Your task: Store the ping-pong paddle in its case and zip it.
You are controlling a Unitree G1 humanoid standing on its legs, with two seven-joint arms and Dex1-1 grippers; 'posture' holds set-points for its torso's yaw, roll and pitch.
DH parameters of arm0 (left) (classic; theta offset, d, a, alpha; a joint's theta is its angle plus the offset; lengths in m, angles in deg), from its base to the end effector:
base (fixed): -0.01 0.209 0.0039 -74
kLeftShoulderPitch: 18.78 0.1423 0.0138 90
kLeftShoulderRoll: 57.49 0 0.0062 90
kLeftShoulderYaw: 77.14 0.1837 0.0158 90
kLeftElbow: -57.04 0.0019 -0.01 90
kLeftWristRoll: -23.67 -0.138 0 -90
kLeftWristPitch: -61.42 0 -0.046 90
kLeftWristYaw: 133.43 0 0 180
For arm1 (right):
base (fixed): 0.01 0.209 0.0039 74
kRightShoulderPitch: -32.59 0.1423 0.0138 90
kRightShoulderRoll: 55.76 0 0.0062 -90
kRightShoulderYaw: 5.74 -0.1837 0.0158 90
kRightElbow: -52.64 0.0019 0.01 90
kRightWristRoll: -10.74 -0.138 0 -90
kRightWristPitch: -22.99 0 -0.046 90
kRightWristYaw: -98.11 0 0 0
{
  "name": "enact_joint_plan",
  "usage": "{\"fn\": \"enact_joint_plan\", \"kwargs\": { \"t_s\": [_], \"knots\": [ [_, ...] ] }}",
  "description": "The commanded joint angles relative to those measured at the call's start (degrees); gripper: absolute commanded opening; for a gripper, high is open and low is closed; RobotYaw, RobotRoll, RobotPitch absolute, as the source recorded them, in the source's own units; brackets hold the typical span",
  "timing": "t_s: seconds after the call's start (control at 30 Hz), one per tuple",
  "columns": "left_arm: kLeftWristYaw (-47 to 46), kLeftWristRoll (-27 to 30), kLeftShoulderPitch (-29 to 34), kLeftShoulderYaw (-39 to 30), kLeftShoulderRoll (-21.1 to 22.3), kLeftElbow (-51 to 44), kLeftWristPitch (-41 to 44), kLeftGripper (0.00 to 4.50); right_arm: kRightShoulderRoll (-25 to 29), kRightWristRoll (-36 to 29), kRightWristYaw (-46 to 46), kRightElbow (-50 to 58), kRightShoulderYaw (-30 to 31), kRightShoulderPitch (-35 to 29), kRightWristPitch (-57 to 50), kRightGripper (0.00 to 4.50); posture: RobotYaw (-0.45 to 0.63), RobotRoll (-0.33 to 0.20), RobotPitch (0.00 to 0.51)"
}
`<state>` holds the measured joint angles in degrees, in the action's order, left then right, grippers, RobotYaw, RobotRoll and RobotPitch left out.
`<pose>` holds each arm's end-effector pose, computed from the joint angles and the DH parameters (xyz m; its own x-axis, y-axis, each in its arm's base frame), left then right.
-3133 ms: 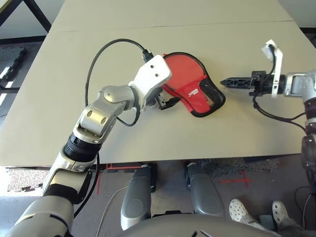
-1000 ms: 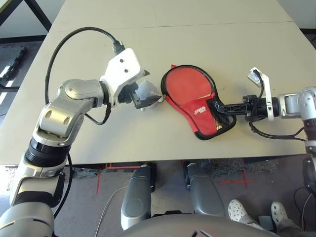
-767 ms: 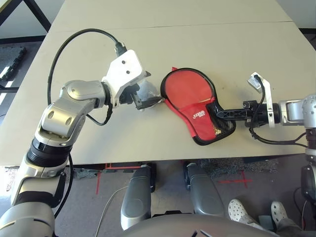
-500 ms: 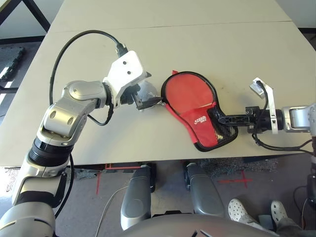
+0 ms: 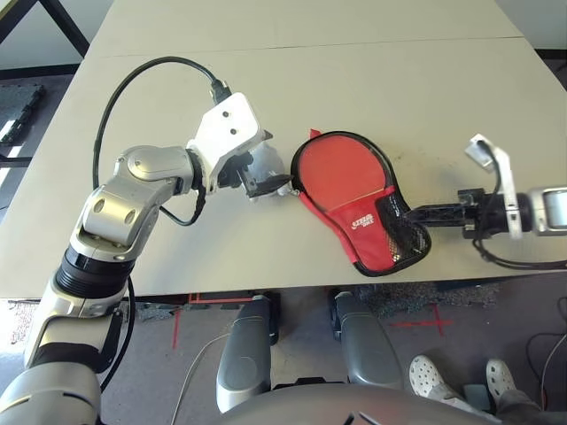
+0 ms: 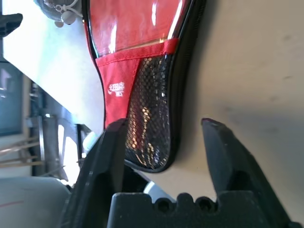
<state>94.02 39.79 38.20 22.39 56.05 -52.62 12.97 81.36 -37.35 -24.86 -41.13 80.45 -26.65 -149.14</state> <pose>0.2571 0.1835 0.2147 0.5614 -0.7555 -0.3378 0.8164 0.4388 0.3753 0.2346 -0.3124 0.2187 0.4007 0.7041 -0.5863 -0.4889 0.7055 0.5131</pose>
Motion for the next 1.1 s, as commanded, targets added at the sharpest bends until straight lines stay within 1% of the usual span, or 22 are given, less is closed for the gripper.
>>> {"fn": "enact_joint_plan", "kwargs": {
  "t_s": [0.03, 0.1, 0.13, 0.2, 0.27, 0.37, 0.5, 0.63, 0.77, 0.87, 0.9, 1.1],
  "knots": [
    [0.2, -0.3, 0.5, 0.3, 0.3, 0.0, -0.4, 4.5, 0.9, 7.4, 9.1, -3.6, 4.9, 1.2, 17.5, 4.41, 0.03, 0.0, 0.234],
    [0.2, -0.4, 0.2, 0.4, 0.0, 0.4, -0.6, 4.5, -0.5, 11.0, 12.8, -7.1, 5.5, 2.7, 27.0, 4.47, 0.03, 0.0, 0.233],
    [0.2, -0.5, 0.0, 0.3, 0.0, 0.7, -0.7, 4.5, -0.7, 14.0, 14.4, -8.8, 7.2, 3.4, 32.0, 4.47, 0.03, 0.0, 0.233],
    [0.3, -0.7, -0.2, 0.2, 0.0, 1.3, -1.0, 4.5, -2.5, 20.0, 17.7, -14.0, 11.0, 6.9, 41.0, 4.47, 0.03, 0.0, 0.232],
    [0.4, -1.0, 0.2, 0.1, 0.3, 1.8, -1.3, 4.5, -6.0, 24.7, 20.2, -20.1, 13.4, 11.4, 49.6, 4.47, 0.04, 0.0, 0.232],
    [0.4, -1.2, 0.6, 0.0, 0.5, 2.3, -1.6, 4.5, -11.0, 29.6, 22.6, -28.4, 14.7, 16.8, 59.0, 4.47, 0.04, 0.0, 0.234],
    [0.1, -1.1, 0.7, -0.2, 0.4, 2.5, -1.5, 4.5, -16.0, 34.9, 24.3, -38.0, 15.5, 21.5, 69.9, 4.47, 0.06, 0.0, 0.238],
    [-0.6, -1.2, 1.3, -0.9, 0.7, 2.3, -1.0, 4.5, -21.3, 39.8, 26.0, -46.3, 16.7, 25.4, 77.6, 4.47, 0.07, 0.0, 0.242],
    [-1.5, -1.2, 1.6, -1.3, 0.7, 2.0, -0.3, 4.5, -24.9, 42.4, 27.2, -51.7, 16.7, 27.6, 81.7, 4.47, 0.09, 0.0, 0.246],
    [-2.1, -0.9, 1.8, -1.7, 0.8, 1.9, 0.0, 4.5, -27.2, 43.6, 27.7, -54.1, 16.5, 28.3, 83.4, 4.47, 0.09, 0.0, 0.246],
    [-2.2, -0.8, 1.9, -1.9, 0.8, 1.7, 0.2, 4.5, -27.8, 43.9, 28.0, -54.5, 16.4, 28.4, 83.8, 4.47, 0.1, 0.0, 0.248],
    [-2.4, -0.6, 2.3, -2.7, 1.1, 1.5, 0.7, 4.5, -30.5, 45.1, 27.2, -56.4, 15.5, 28.6, 85.2, 4.47, 0.11, 0.0, 0.246]
  ]
}}
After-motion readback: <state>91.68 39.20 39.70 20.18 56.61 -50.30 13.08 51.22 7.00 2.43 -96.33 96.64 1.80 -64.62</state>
